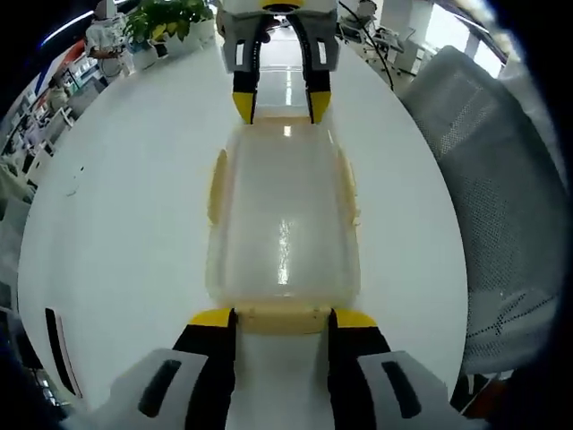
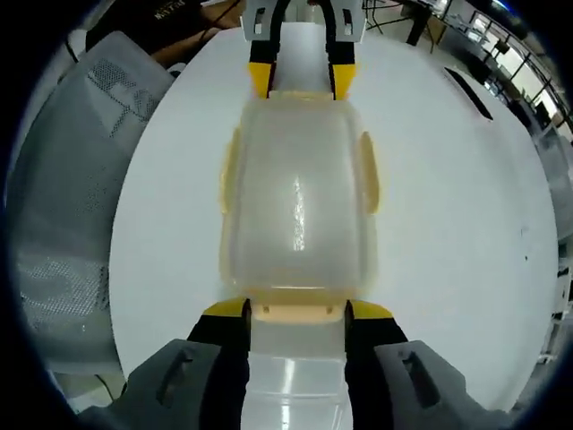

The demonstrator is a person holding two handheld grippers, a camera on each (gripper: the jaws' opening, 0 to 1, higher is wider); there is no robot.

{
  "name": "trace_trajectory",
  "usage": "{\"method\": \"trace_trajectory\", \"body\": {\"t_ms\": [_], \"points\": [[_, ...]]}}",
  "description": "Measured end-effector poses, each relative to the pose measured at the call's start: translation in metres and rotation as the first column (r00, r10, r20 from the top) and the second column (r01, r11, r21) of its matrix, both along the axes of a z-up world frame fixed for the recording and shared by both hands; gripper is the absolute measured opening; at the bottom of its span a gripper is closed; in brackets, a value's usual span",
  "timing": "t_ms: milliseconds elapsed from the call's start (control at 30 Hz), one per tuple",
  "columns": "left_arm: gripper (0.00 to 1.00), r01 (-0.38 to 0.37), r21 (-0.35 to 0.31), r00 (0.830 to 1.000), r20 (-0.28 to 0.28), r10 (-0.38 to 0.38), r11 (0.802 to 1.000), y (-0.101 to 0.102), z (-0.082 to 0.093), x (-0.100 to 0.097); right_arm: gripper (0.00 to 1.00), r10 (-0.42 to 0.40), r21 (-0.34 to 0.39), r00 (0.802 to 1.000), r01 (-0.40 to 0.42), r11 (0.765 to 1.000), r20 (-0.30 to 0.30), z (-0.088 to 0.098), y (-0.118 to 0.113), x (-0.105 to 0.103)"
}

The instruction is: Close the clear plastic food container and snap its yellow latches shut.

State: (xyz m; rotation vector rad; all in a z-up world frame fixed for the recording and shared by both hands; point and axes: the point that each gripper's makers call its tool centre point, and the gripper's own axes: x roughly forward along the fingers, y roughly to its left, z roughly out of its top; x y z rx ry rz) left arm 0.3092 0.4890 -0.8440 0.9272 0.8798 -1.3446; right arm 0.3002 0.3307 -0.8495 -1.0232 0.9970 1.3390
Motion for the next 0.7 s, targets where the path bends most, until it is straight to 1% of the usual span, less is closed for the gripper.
{"method": "trace_trajectory", "body": {"t_ms": [200, 300, 533, 700], "points": [[0.34, -0.007, 0.004, 1.000, -0.010, 0.007, 1.000, 0.0005, -0.0001, 0.0000, 0.37, -0.002, -0.016, 1.000, 0.002, 1.000, 0.000, 0.0002, 0.0001, 0.0012], [0.34, -0.005, -0.007, 1.000, -0.016, 0.005, 1.000, 0.0010, 0.0002, 0.0001, 0.37, -0.007, -0.020, 1.000, 0.007, 1.000, 0.000, 0.0004, -0.0002, 0.0011], [0.33, -0.012, 0.020, 1.000, -0.015, 0.012, 1.000, 0.0005, 0.0002, 0.0001, 0.36, -0.015, -0.032, 1.000, 0.015, 0.999, 0.001, 0.0006, -0.0007, 0.0019], [0.33, -0.010, 0.018, 1.000, -0.018, 0.010, 1.000, 0.0009, 0.0001, 0.0012, 0.36, -0.013, -0.035, 1.000, 0.013, 0.999, 0.002, 0.0008, -0.0009, 0.0020]]}}
